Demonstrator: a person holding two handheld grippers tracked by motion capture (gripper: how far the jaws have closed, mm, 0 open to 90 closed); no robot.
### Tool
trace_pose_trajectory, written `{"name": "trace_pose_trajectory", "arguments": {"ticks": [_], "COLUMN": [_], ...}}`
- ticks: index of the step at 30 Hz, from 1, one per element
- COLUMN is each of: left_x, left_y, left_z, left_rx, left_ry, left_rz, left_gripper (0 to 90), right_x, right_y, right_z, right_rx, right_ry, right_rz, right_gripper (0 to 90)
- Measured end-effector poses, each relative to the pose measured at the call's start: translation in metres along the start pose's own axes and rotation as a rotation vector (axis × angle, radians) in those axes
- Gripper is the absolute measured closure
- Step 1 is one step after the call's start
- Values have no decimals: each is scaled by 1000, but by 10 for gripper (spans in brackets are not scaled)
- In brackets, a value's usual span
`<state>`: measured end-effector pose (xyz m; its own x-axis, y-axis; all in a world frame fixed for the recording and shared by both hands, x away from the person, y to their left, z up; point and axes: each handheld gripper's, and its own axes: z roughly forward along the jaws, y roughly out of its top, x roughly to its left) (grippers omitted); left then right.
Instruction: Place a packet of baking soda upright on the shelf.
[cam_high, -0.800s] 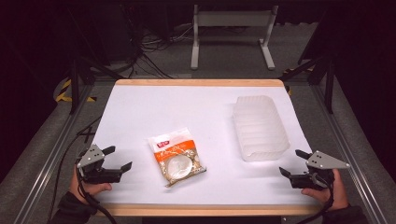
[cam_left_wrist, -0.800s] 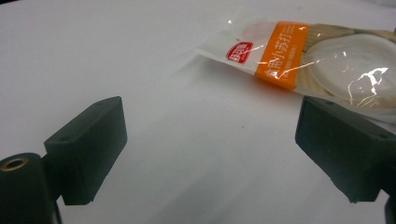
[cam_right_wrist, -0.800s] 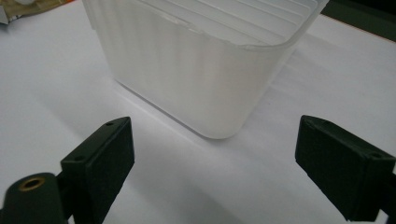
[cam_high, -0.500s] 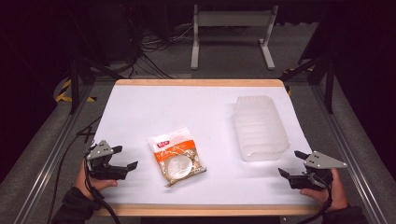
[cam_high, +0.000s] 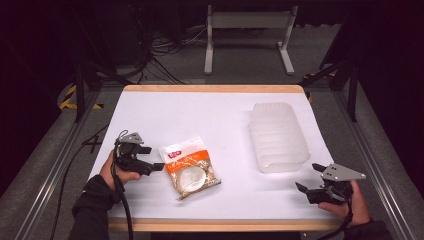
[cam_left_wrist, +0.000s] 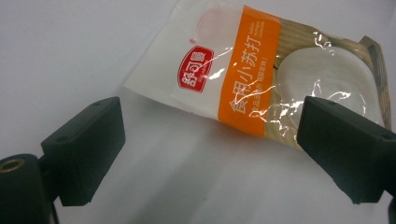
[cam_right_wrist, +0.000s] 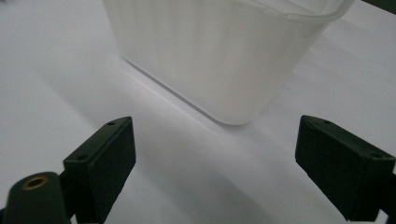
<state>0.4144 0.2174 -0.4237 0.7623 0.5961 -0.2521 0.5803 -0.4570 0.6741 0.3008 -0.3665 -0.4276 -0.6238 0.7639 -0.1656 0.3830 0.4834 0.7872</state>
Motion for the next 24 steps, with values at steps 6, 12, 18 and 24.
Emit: {"name": "trace_pose_trajectory", "arguments": {"ticks": [6,12,18,24], "left_x": [8,18,17,14], "left_y": [11,21,29,31], "left_z": [22,31,44,42], "left_rx": [61,49,131,157], "left_ry": [-27,-60,-81,-70], "left_rz": [-14,-70,-37,-26], "left_gripper": [69,66,102,208], "right_x": [3,3,4,4], "right_y": [-1,-2,-3,-4], "right_z": [3,5,6,6], "right_rx": [24,31,42,44], "right_ry": [6,12,20,26], "right_rz": [-15,-16,-18,-18], "right_gripper": [131,134,136,138]}}
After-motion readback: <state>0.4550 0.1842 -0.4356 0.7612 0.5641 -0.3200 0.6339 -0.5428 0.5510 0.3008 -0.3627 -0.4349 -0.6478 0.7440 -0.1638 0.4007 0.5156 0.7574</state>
